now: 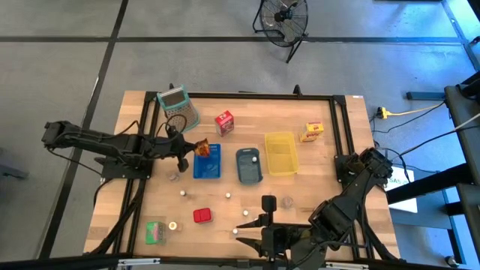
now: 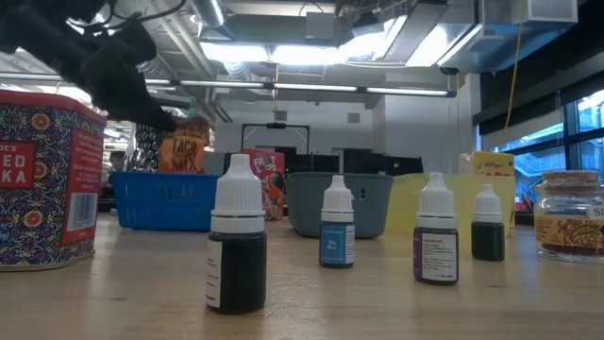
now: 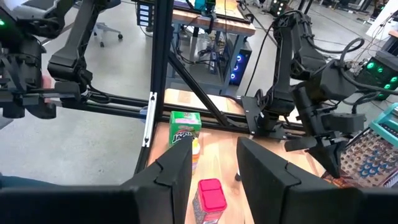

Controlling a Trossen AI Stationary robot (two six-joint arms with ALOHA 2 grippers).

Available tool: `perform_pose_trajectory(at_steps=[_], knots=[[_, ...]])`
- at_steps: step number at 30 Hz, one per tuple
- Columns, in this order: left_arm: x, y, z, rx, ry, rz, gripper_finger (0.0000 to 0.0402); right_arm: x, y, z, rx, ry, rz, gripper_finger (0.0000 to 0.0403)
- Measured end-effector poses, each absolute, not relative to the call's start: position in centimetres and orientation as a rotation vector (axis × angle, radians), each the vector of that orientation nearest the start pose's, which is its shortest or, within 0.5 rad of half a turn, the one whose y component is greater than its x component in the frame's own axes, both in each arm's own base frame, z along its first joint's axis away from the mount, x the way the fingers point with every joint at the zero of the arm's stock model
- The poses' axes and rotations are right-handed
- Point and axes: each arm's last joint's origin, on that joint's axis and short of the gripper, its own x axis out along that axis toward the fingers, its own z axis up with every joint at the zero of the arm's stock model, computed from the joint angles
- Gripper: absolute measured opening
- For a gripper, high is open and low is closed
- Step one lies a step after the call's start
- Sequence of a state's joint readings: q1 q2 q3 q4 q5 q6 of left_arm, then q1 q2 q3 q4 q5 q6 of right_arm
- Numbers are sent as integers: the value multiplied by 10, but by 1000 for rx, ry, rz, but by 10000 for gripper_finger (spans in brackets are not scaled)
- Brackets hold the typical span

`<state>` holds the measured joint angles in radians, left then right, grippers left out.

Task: Pick & Place Kitchen Items
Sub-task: Put the orange seasoning pack into the blue bin

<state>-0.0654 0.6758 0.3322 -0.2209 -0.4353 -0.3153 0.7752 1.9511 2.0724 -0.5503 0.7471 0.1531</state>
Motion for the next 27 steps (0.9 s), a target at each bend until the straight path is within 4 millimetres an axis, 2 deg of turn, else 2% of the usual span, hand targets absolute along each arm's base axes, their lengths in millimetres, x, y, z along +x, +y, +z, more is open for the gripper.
perform_pose_trajectory(at_steps=[5,27], knots=[[145,3,184,-169,465,433,1,327,287,401,-143,312,-5,128],[147,3,177,-183,520,449,1,338,278,394,-142,330,-10,128]])
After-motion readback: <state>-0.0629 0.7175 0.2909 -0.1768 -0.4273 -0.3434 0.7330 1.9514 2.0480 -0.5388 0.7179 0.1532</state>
